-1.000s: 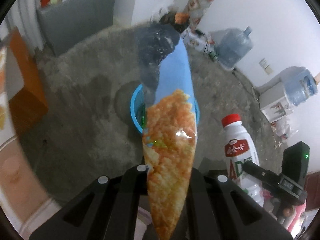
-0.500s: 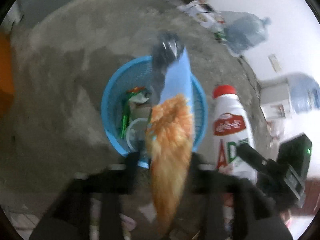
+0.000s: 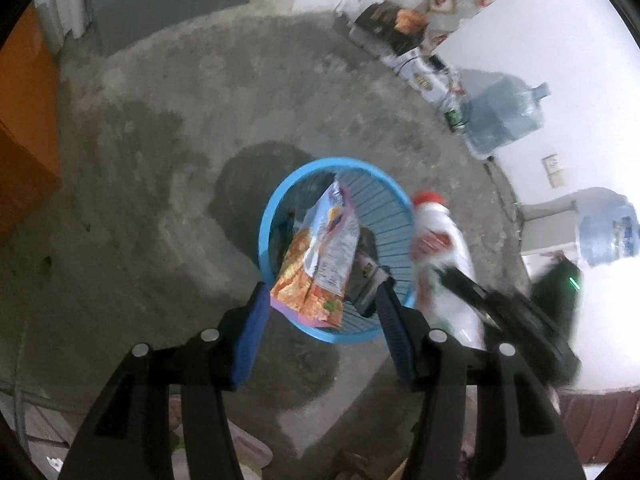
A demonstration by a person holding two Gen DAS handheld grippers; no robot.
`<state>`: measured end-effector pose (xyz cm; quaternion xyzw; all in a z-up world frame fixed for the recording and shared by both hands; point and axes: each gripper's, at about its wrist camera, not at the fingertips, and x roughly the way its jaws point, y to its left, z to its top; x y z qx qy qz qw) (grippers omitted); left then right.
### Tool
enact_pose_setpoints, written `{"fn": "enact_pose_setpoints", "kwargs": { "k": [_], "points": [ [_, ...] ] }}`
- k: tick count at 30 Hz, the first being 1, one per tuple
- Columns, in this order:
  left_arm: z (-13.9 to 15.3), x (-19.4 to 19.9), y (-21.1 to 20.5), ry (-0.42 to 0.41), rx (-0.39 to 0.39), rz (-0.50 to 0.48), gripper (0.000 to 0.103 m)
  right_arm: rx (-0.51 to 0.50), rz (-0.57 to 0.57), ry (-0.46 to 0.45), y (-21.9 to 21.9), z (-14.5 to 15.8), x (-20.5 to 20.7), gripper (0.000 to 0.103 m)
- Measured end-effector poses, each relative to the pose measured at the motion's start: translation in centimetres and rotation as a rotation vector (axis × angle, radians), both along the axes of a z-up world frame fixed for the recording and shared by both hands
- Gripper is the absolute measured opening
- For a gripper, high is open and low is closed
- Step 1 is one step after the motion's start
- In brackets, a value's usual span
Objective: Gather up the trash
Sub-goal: 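Open the left gripper to drop the snack bag into the wastebasket, then lower the AD bottle into the wastebasket and open the right gripper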
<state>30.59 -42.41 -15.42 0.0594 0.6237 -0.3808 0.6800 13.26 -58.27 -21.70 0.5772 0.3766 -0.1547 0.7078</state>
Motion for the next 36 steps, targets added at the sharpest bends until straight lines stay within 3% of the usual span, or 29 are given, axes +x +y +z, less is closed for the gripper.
{"fn": "enact_pose_setpoints", "kwargs": {
  "k": [3,6,9,13,19,23,26,30,36],
  "points": [
    [2.5,-0.4,1.9,-0.028,-0.028,-0.007,0.056,-0.014,0.017,0.021,-0.4,-1.0,2.7,0.070],
    [5.1,-1.0,4.4,-0.053,-0.047,-0.009,0.057,-0.066,0.021,0.101,-0.7,-2.2,3.8,0.070],
    [6.8,-1.4,7.2,-0.072,-0.050,-0.006,0.058,-0.093,0.014,0.121,-0.4,-2.5,3.1,0.070],
    [8.2,-2.3,10.5,-0.093,-0.058,-0.003,0.058,-0.184,0.073,0.136,1.2,-1.1,2.8,0.056],
    [7.8,-4.5,11.7,-0.161,-0.032,-0.049,0.058,-0.336,0.292,0.178,5.5,-0.9,8.3,0.045],
    [6.9,-5.5,11.1,-0.169,-0.024,-0.084,0.058,-0.332,0.366,0.233,7.1,-3.2,11.8,0.039],
    [6.7,-6.0,10.6,-0.180,-0.027,-0.109,0.058,-0.370,0.404,0.328,7.6,-4.7,12.9,0.016],
    [6.5,-6.2,10.2,-0.186,-0.027,-0.123,0.058,-0.321,0.382,0.336,6.8,-6.0,12.2,0.003],
    [6.2,-6.3,9.9,-0.181,-0.022,-0.119,0.058,-0.230,0.366,0.355,6.1,-9.4,12.0,0.000]
  ]
}}
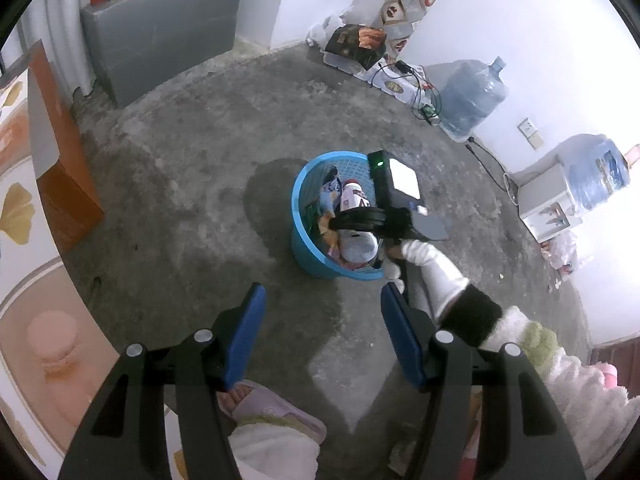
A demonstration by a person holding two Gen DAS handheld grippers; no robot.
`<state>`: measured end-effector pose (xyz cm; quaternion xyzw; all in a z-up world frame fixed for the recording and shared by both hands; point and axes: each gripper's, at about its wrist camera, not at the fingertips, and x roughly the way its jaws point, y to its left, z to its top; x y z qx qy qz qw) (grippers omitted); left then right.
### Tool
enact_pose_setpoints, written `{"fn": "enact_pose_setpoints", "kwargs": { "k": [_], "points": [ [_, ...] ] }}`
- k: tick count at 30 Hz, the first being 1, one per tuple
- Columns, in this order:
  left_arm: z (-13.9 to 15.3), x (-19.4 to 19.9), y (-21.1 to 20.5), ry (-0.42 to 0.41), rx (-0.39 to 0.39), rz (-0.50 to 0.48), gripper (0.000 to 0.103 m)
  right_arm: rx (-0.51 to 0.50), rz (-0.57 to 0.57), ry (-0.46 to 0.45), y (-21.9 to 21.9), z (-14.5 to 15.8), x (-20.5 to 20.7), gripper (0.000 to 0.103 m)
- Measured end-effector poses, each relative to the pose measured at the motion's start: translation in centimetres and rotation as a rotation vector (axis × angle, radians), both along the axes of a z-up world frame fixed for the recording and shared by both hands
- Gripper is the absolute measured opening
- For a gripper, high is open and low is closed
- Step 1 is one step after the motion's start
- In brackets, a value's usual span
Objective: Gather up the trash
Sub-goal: 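Lower the AD bottle into the wastebasket and open the right gripper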
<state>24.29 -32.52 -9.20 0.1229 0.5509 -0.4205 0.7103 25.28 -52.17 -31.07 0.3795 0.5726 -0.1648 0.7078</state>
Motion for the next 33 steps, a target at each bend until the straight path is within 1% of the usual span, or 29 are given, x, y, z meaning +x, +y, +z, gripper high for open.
{"fn": "enact_pose_setpoints", "kwargs": {
  "k": [2,3,8,9,10,11,12,13,15,16,18,20,21,23,24,25,26,27,30,31,33],
  "points": [
    [-0.2,0.0,-0.1,0.000,0.005,0.001,0.058,0.016,0.001,0.011,0.4,-1.0,0.4,0.000],
    [-0.3,-0.1,-0.2,-0.001,0.008,0.000,0.058,0.008,0.012,0.024,0.8,-1.6,0.8,0.000],
    [-0.7,-0.3,-0.5,-0.005,0.019,-0.003,0.058,-0.128,0.131,0.120,3.6,-3.1,3.2,0.001],
    [-0.6,-0.3,-0.5,-0.007,0.019,-0.002,0.058,-0.128,0.138,0.117,3.8,-3.1,3.4,0.001],
    [-0.6,-0.3,-0.5,-0.006,0.019,-0.003,0.058,-0.122,0.138,0.120,3.7,-3.1,3.4,0.004],
    [-0.6,-0.3,-0.6,-0.005,0.018,-0.002,0.058,-0.093,0.131,0.116,3.4,-3.1,3.2,0.005],
    [-0.6,-0.3,-0.6,-0.004,0.018,0.000,0.058,-0.069,0.124,0.096,3.2,-2.9,3.0,0.011],
    [-0.6,-0.4,-0.6,-0.004,0.019,0.002,0.058,-0.036,0.108,0.052,2.8,-2.3,2.5,0.023],
    [-0.7,-0.4,-0.7,-0.004,0.019,0.003,0.058,0.012,0.076,-0.048,2.0,-0.4,1.2,0.039],
    [-0.8,-0.3,-0.7,-0.003,0.020,0.003,0.058,0.030,0.058,-0.114,1.5,1.0,0.2,0.039],
    [-1.0,-0.3,-0.8,0.000,0.022,0.005,0.058,0.043,0.024,-0.212,0.6,3.5,-1.9,0.040],
    [-1.2,-0.1,-0.8,0.005,0.024,0.006,0.058,0.006,-0.017,-0.232,-0.4,5.0,-3.6,0.041],
    [-1.2,0.0,-0.7,0.007,0.023,0.007,0.058,-0.042,-0.045,-0.219,-1.0,5.7,-4.7,0.041],
    [-1.3,0.2,-0.7,0.011,0.021,0.008,0.058,-0.120,-0.067,-0.168,-1.7,6.1,-5.7,0.047],
    [-1.4,0.2,-0.7,0.012,0.020,0.007,0.058,-0.149,-0.061,-0.104,-1.9,5.4,-5.6,0.048],
    [-1.4,0.2,-0.8,0.013,0.020,0.006,0.058,-0.150,-0.045,-0.061,-1.5,4.6,-5.1,0.049],
    [-1.4,0.1,-0.8,0.014,0.020,0.006,0.058,-0.142,-0.021,-0.027,-1.2,3.6,-5.5,0.049],
    [-1.4,0.1,-0.8,0.016,0.019,0.006,0.058,-0.142,0.020,0.023,0.0,2.4,-4.2,0.049],
    [-1.6,-0.1,-0.7,0.020,0.022,0.003,0.058,-0.205,0.089,0.114,1.8,0.1,-3.2,0.049],
    [-1.6,0.0,-0.7,0.020,0.024,0.005,0.058,-0.210,0.079,0.114,1.8,-0.4,-3.2,0.049],
    [-1.6,0.0,-0.7,0.021,0.026,0.008,0.058,-0.189,0.028,0.100,1.2,-0.7,-3.7,0.048]
  ]
}}
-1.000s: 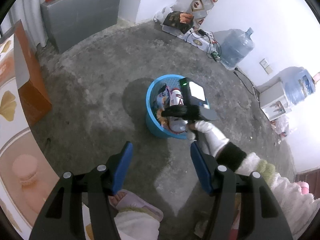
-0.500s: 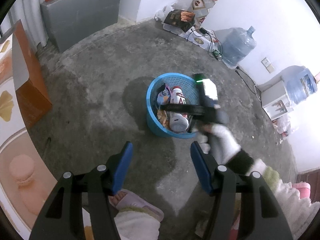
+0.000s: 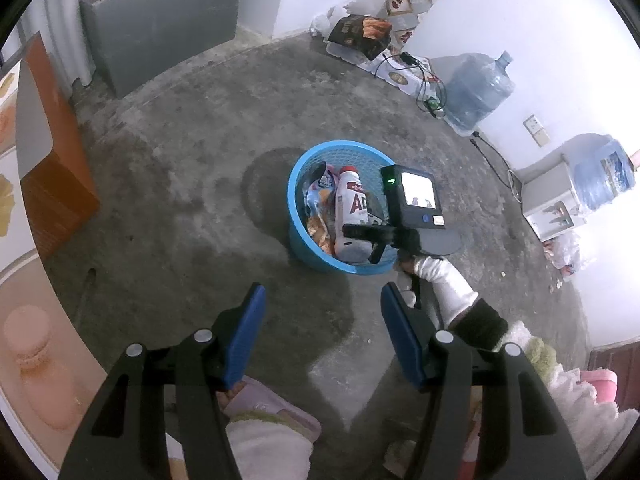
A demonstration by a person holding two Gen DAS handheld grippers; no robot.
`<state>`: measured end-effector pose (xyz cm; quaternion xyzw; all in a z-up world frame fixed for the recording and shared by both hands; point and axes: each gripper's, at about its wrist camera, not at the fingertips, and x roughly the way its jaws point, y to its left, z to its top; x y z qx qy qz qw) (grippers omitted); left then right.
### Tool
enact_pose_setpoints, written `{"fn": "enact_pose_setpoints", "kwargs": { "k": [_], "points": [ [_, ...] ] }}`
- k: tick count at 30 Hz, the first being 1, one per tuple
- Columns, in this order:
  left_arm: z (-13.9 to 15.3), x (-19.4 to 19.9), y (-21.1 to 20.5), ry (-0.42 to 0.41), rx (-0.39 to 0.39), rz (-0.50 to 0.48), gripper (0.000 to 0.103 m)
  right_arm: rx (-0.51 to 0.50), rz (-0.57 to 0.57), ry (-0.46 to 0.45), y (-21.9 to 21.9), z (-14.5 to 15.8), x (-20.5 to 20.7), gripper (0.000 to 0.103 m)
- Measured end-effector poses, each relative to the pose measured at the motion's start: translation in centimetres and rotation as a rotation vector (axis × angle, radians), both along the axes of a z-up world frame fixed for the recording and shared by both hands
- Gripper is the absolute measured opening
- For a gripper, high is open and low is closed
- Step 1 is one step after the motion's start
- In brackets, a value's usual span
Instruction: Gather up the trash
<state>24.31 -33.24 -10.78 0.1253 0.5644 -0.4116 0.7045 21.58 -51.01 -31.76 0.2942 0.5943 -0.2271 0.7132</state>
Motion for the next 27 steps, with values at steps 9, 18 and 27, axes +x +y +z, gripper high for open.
{"fn": "enact_pose_setpoints", "kwargs": {
  "k": [9,18,27],
  "points": [
    [-0.2,0.0,0.1,0.009,0.007,0.016,0.058,-0.177,0.156,0.024,1.2,1.0,0.0,0.041],
    [3.7,-1.6,2.6,-0.044,-0.050,0.034,0.058,-0.087,-0.020,-0.170,1.9,7.4,-6.0,0.051],
    [7.4,-7.1,7.4,-0.057,-0.136,0.058,0.061,-0.045,-0.002,-0.317,7.9,15.7,-16.1,0.064]
  ]
}}
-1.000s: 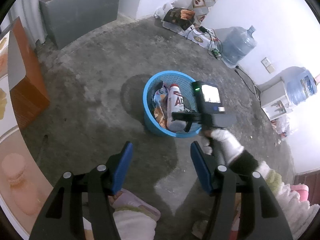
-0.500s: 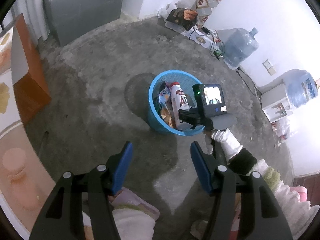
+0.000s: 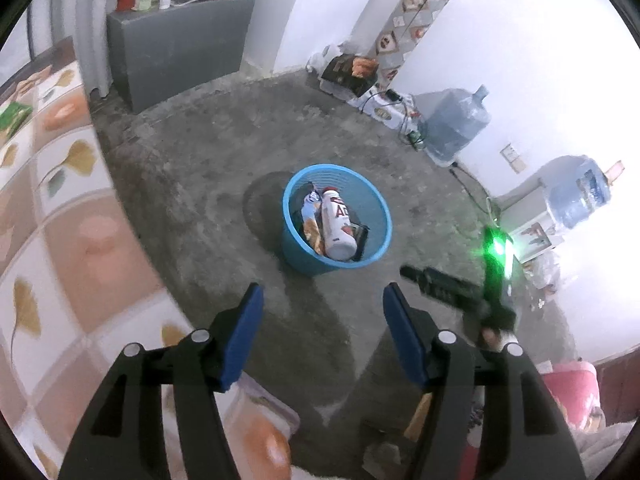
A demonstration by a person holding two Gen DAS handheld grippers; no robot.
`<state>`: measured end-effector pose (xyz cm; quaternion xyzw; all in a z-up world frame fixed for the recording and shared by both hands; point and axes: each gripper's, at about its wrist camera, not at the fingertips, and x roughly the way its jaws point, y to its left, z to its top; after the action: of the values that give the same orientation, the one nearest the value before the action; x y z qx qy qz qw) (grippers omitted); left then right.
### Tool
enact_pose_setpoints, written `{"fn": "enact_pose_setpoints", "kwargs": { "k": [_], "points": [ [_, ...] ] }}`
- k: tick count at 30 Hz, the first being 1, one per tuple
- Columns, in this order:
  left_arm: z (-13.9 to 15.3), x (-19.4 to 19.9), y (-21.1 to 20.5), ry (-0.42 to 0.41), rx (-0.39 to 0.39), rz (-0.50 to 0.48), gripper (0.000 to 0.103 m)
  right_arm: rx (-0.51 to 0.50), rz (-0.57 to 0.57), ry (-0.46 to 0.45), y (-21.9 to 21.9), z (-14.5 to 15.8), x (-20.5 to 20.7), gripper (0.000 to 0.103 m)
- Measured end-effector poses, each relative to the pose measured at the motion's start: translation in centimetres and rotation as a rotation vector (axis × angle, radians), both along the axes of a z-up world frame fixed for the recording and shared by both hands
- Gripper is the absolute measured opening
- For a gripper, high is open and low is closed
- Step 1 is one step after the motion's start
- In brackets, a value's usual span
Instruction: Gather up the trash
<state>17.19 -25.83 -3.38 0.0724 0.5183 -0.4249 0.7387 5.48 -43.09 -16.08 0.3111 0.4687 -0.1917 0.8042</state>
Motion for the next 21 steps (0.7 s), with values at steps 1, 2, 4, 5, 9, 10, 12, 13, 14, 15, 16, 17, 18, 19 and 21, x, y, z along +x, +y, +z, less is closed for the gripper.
{"fn": "enact_pose_setpoints", "kwargs": {
  "k": [1,2,4,5,9,10,12,13,14,15,16,17,18,19,21],
  "points": [
    [0.5,-1.2,1.0,-0.013,-0.010,-0.001,0.061,0.000,0.005,-0.007,0.4,0.4,-0.6,0.067],
    [0.9,-2.2,1.7,-0.027,-0.016,-0.003,0.062,-0.002,0.009,-0.015,1.2,0.6,-1.2,0.069],
    [1.7,-4.2,3.1,-0.060,-0.030,-0.006,0.063,-0.017,0.018,-0.049,3.5,1.8,-3.0,0.076],
    [2.1,-4.9,3.6,-0.074,-0.033,-0.004,0.064,-0.022,0.018,-0.058,3.9,2.2,-3.4,0.076],
    [3.5,-8.5,7.0,-0.149,-0.021,0.016,0.068,-0.047,0.038,-0.092,7.4,4.2,-4.8,0.077],
    [3.8,-9.4,8.0,-0.160,-0.014,0.023,0.069,-0.059,0.044,-0.096,8.2,5.0,-5.1,0.078],
    [4.5,-10.8,9.5,-0.182,-0.012,0.040,0.073,-0.086,0.044,-0.128,9.5,7.1,-6.1,0.087],
    [4.8,-11.6,10.4,-0.198,-0.018,0.058,0.075,-0.109,0.038,-0.164,10.0,8.0,-6.9,0.096],
    [5.1,-12.3,11.2,-0.213,-0.027,0.077,0.077,-0.138,0.029,-0.204,10.7,8.9,-7.6,0.095],
    [5.4,-12.9,12.0,-0.224,-0.034,0.092,0.078,-0.182,0.012,-0.255,11.5,9.9,-8.5,0.095],
    [5.6,-13.3,12.5,-0.231,-0.040,0.106,0.080,-0.199,0.003,-0.267,11.9,10.4,-8.9,0.095],
    [6.0,-14.0,13.2,-0.240,-0.048,0.129,0.082,-0.209,0.003,-0.279,12.1,10.7,-8.9,0.095],
    [6.1,-14.4,13.4,-0.245,-0.056,0.142,0.084,-0.211,0.014,-0.302,12.5,11.2,-9.0,0.095],
    [6.5,-15.0,14.0,-0.253,-0.072,0.168,0.089,-0.226,0.019,-0.323,12.8,11.7,-9.1,0.095],
    [7.2,-15.8,14.6,-0.262,-0.089,0.222,0.097,-0.282,0.027,-0.355,13.5,12.6,-9.4,0.095]
  ]
}}
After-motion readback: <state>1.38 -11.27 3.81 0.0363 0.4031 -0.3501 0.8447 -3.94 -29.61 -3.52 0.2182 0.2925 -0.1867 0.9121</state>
